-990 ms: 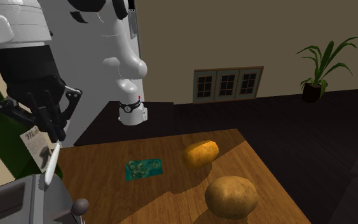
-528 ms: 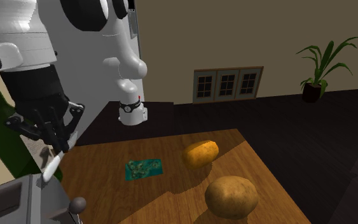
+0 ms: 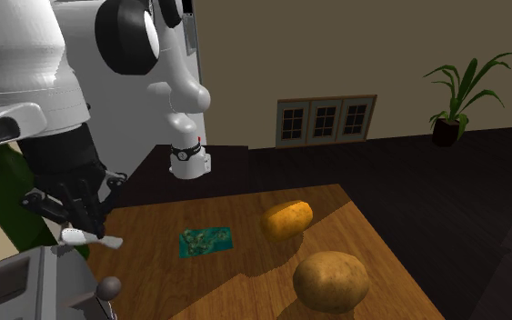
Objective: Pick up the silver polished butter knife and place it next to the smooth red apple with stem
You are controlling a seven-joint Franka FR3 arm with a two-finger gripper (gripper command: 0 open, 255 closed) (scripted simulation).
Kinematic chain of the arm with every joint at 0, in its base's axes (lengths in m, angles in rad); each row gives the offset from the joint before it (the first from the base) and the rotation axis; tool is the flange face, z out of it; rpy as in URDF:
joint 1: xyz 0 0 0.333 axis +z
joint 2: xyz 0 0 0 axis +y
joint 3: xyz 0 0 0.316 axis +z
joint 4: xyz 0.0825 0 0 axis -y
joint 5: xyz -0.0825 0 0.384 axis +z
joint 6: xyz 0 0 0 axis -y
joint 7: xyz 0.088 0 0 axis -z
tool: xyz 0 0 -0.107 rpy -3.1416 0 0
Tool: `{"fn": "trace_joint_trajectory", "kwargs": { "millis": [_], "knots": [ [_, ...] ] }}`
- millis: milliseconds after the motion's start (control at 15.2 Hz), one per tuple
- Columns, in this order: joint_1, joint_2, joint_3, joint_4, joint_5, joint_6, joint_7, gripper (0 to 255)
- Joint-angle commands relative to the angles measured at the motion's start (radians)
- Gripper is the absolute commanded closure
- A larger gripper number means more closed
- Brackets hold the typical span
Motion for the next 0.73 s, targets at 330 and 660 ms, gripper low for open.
{"fn": "trace_joint_trajectory", "kwargs": {
  "millis": [330, 660],
  "knots": [
    [-0.001, 0.021, -0.004, -0.074, -0.009, 0.089, 0.004, 255],
    [0.001, 0.042, -0.006, -0.114, -0.019, 0.150, 0.008, 255]
  ]
}}
